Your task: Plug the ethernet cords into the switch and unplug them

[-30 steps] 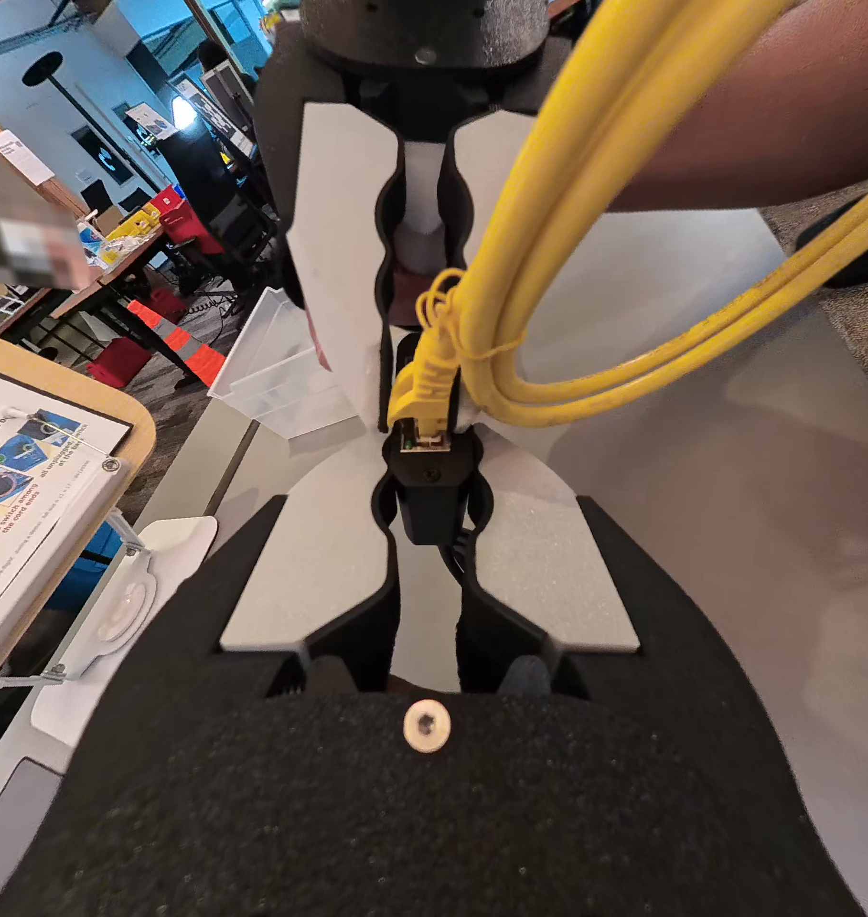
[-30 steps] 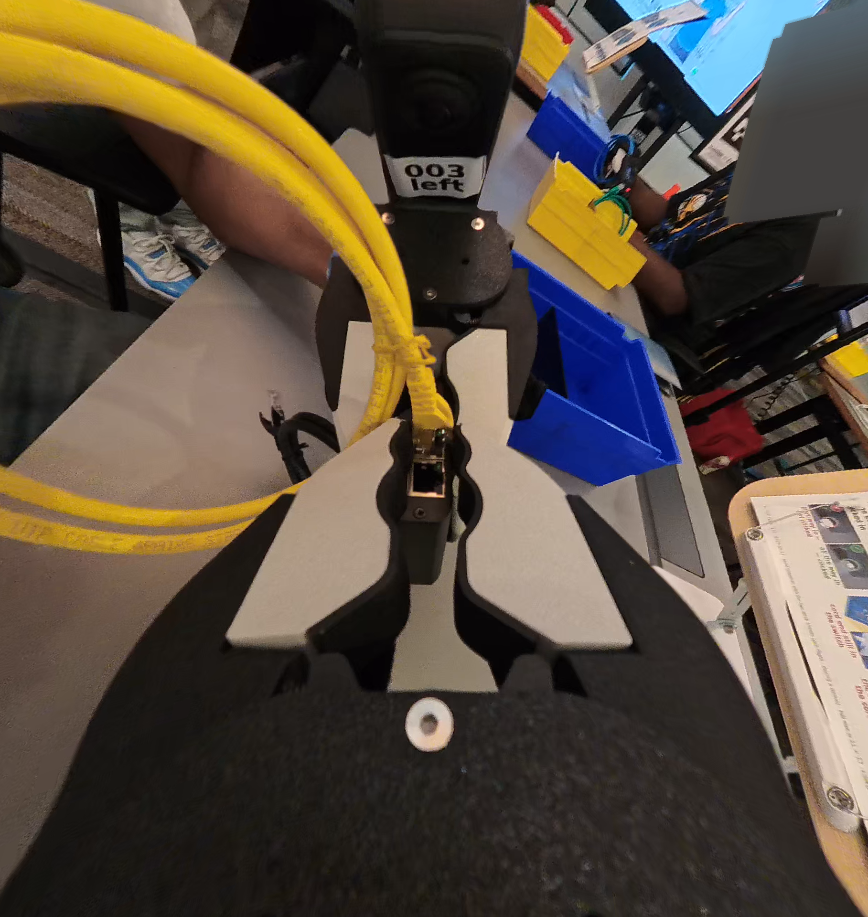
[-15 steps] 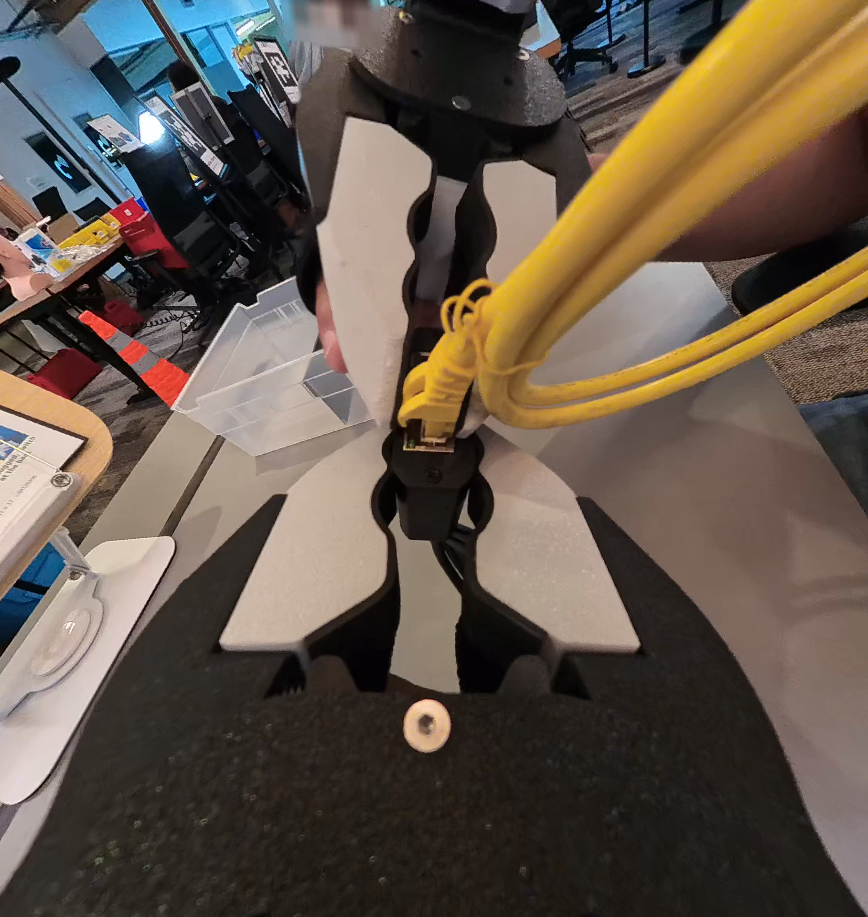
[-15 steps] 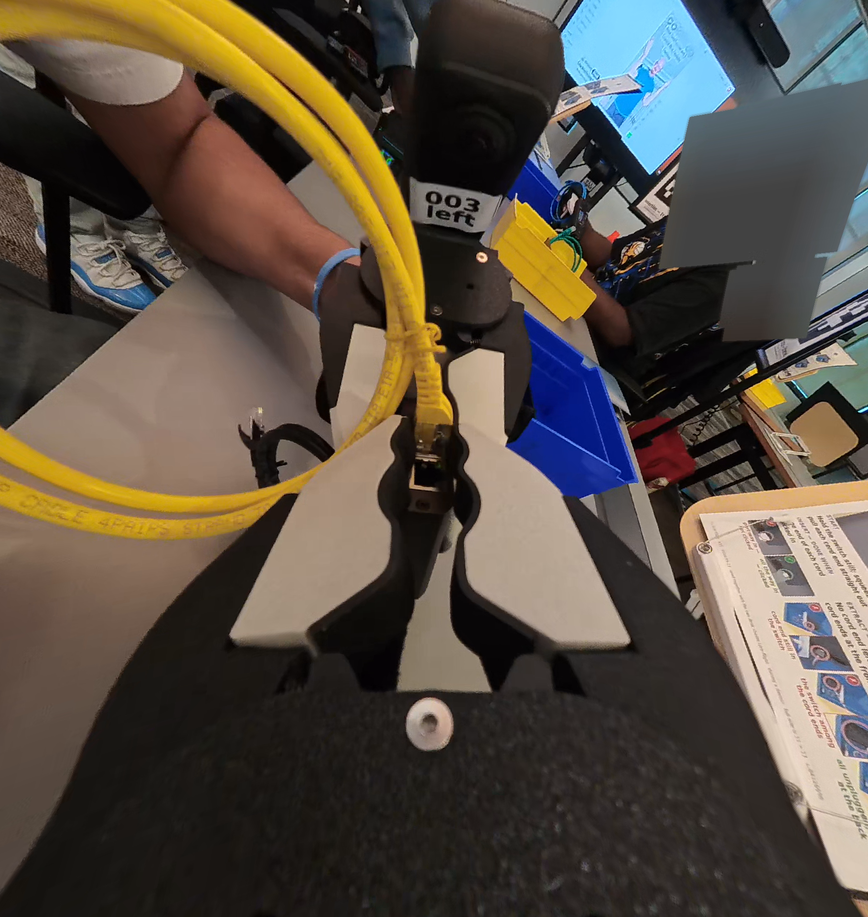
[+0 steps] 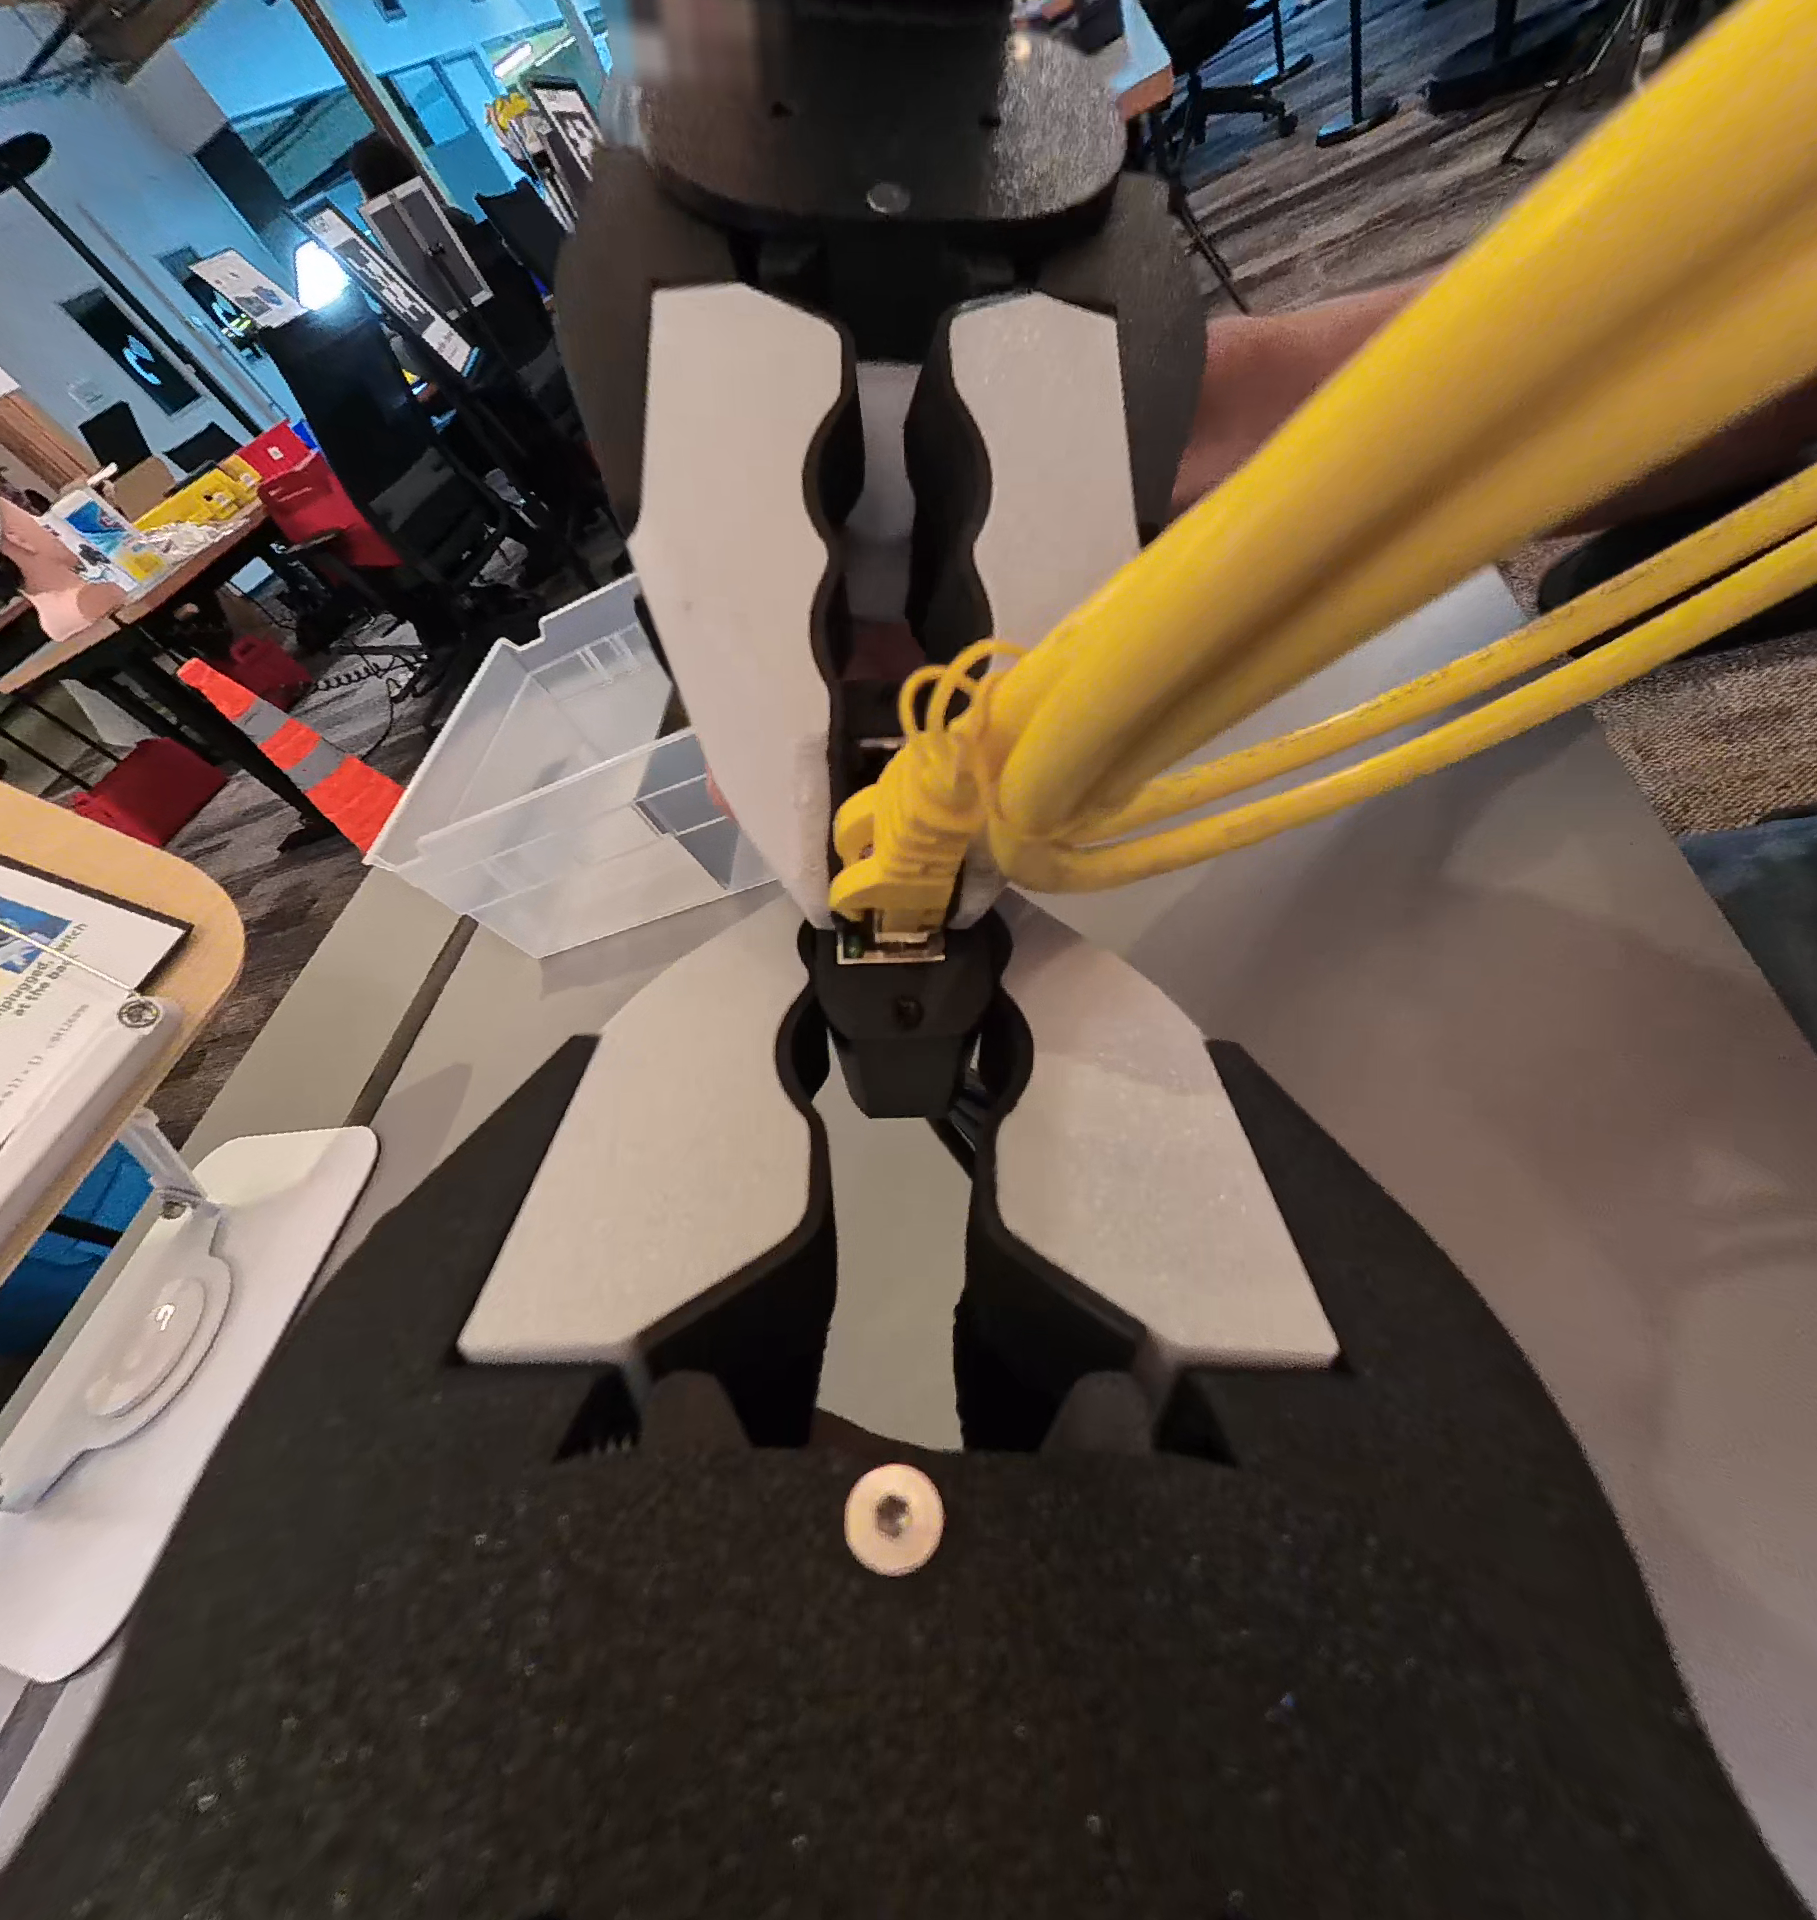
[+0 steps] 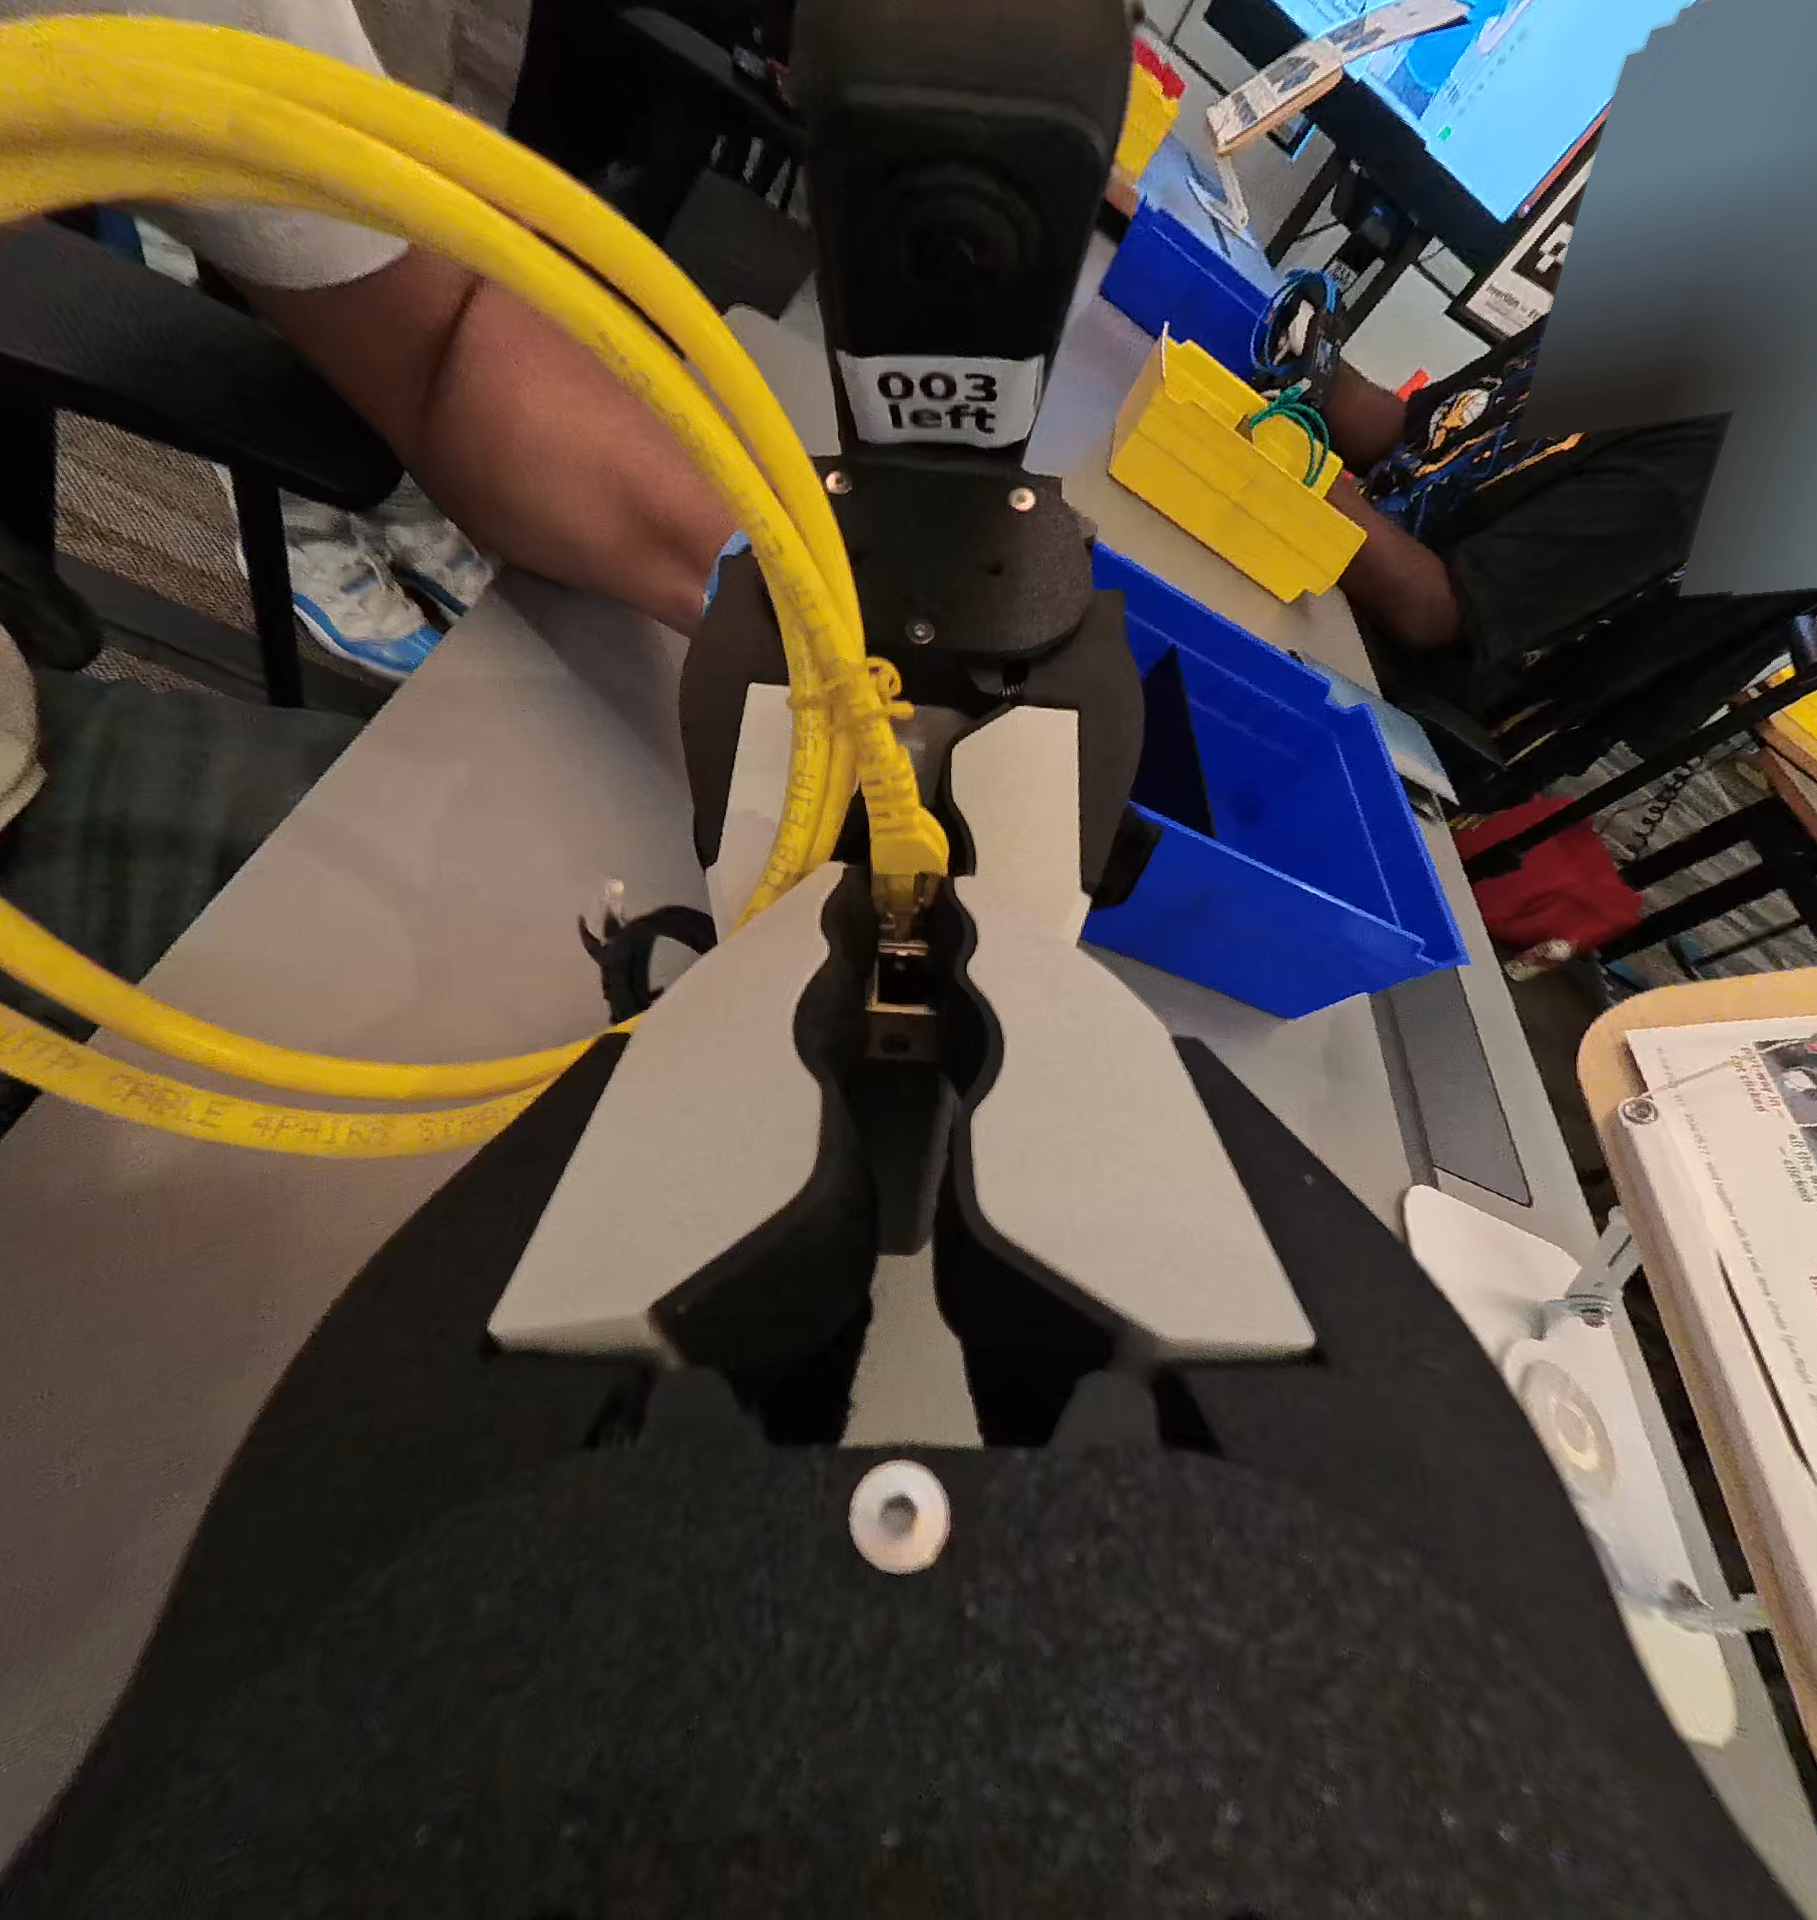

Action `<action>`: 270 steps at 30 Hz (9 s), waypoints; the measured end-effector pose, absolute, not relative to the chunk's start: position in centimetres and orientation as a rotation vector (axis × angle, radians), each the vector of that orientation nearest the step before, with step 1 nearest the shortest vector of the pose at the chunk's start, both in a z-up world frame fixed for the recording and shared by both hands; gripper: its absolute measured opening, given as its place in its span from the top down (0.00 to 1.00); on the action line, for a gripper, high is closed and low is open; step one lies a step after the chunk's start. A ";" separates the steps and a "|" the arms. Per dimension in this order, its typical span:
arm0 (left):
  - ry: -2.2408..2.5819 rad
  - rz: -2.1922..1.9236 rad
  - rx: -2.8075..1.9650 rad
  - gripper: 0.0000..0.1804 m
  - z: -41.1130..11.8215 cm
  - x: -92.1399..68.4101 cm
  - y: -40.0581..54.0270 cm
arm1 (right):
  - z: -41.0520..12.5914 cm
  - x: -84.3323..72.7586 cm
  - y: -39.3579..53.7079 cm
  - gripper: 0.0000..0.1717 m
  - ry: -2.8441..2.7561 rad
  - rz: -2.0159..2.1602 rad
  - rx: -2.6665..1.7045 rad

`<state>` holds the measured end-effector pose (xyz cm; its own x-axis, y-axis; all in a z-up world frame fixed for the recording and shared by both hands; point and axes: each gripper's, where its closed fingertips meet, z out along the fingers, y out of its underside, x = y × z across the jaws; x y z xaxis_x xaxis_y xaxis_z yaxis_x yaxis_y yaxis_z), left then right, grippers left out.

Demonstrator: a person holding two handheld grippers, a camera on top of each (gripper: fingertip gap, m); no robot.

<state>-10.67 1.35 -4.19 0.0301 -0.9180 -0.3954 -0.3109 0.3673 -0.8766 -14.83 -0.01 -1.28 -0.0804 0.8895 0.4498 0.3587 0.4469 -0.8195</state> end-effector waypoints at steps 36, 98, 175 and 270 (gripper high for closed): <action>1.254 0.729 -1.289 0.87 -5.6 -16.9 12.9 | -5.7 -15.5 8.0 0.89 -1.116 0.503 -2.142; 1.167 0.165 -1.527 0.86 -6.5 -16.3 13.1 | -8.9 10.0 13.5 0.73 -0.838 0.141 -2.171; 1.537 0.019 -1.328 0.86 -6.9 -11.8 9.3 | -4.9 -8.6 6.1 0.95 -1.544 -0.032 -1.793; 1.341 -0.745 -1.181 0.86 -5.5 -10.4 3.5 | -1.0 -12.7 2.0 0.92 -1.384 0.911 -1.045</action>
